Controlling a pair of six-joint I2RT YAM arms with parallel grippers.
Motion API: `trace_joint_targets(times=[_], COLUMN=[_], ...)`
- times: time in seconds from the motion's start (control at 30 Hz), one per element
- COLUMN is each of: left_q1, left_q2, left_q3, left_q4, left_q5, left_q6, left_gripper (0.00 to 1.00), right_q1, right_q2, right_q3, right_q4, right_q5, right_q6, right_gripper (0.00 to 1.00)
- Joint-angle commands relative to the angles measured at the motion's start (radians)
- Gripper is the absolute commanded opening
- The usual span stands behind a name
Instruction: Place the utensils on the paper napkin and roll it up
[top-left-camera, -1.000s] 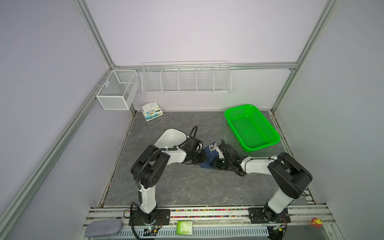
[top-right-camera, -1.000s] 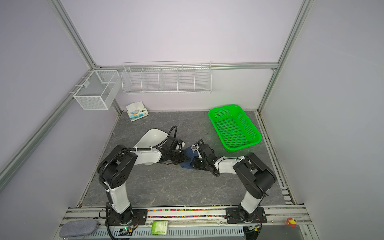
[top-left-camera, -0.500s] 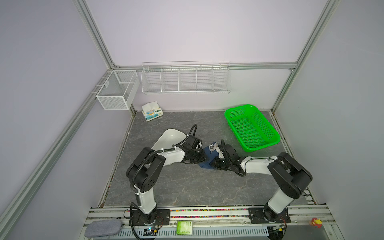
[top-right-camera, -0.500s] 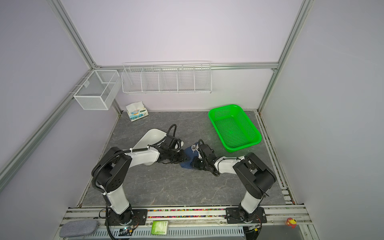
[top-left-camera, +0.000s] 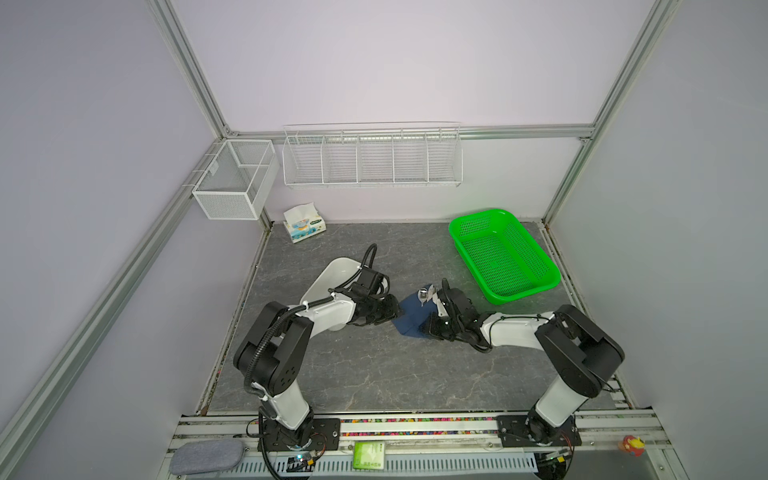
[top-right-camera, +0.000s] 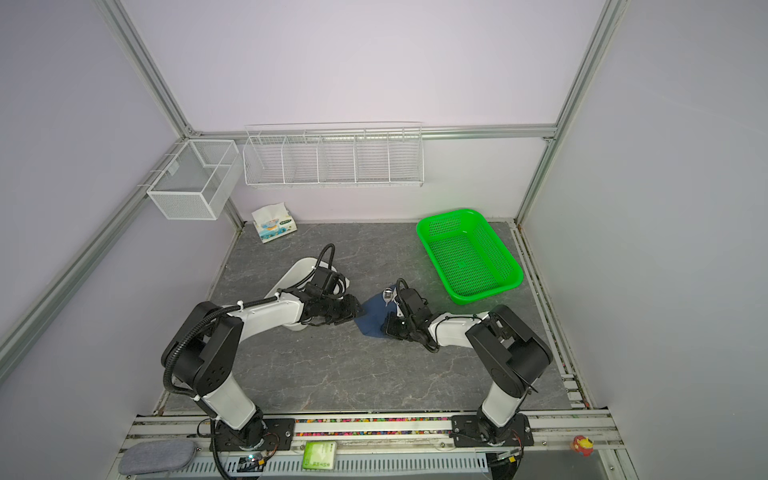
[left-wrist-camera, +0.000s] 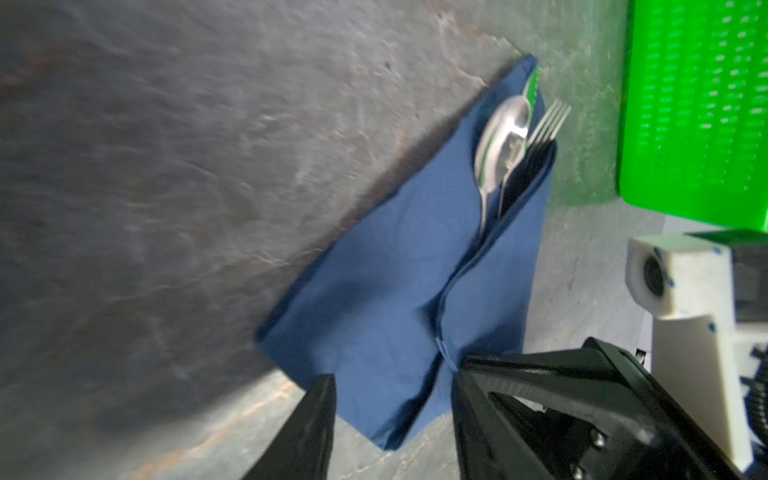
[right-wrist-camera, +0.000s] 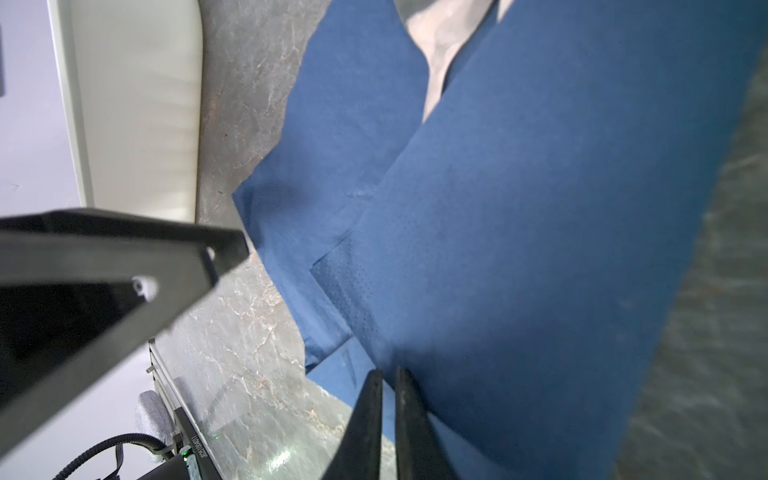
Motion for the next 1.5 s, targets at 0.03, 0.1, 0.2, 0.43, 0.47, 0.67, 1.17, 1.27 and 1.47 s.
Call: trace_joint_targets(times=[0.03,0.1,0.2,0.43,0.47,0.67,1.17,1.27,1.47], left_q1=[0.032,0.039,0.039,0.04,0.038,0.039,0.033,0.023,0.013], left_q2=[0.005,0.016,0.038,0.046,0.049,0.08,0.086,0.094,0.124], left_q3=[-0.003,0.0,0.004,0.007,0.006,0.006,-0.068,-0.074,-0.064], left_q4=[-0.009,-0.012,-0.011,-0.051,-0.047,-0.017,0.163,0.188,0.22], left_q5=[0.032,0.033,0.029,-0.029,-0.027,0.023,0.181,0.187,0.225], left_q6=[0.024,0.021,0.011,0.015,0.016,0.014,-0.103,-0.117,-0.123], left_gripper=[0.47,0.47,0.47,0.48,0.48,0.48,0.41,0.4,0.36], right_q1=[0.005,0.005,0.005,0.004,0.004,0.003,0.003,0.003,0.004], right_q2=[0.035,0.035,0.034,0.027,0.028,0.023,0.014,0.014,0.014], right_q3=[-0.004,-0.003,-0.003,-0.007,-0.008,-0.007,0.002,0.004,0.011], right_q4=[-0.067,-0.072,-0.074,-0.075,-0.075,-0.076,-0.098,-0.099,-0.099], right_q5=[0.033,0.034,0.037,0.039,0.039,0.041,0.039,0.038,0.03], right_q6=[0.018,0.017,0.015,0.016,0.016,0.017,0.009,0.009,0.01], right_gripper=[0.12,0.12,0.12,0.12,0.12,0.12,0.12,0.12,0.12])
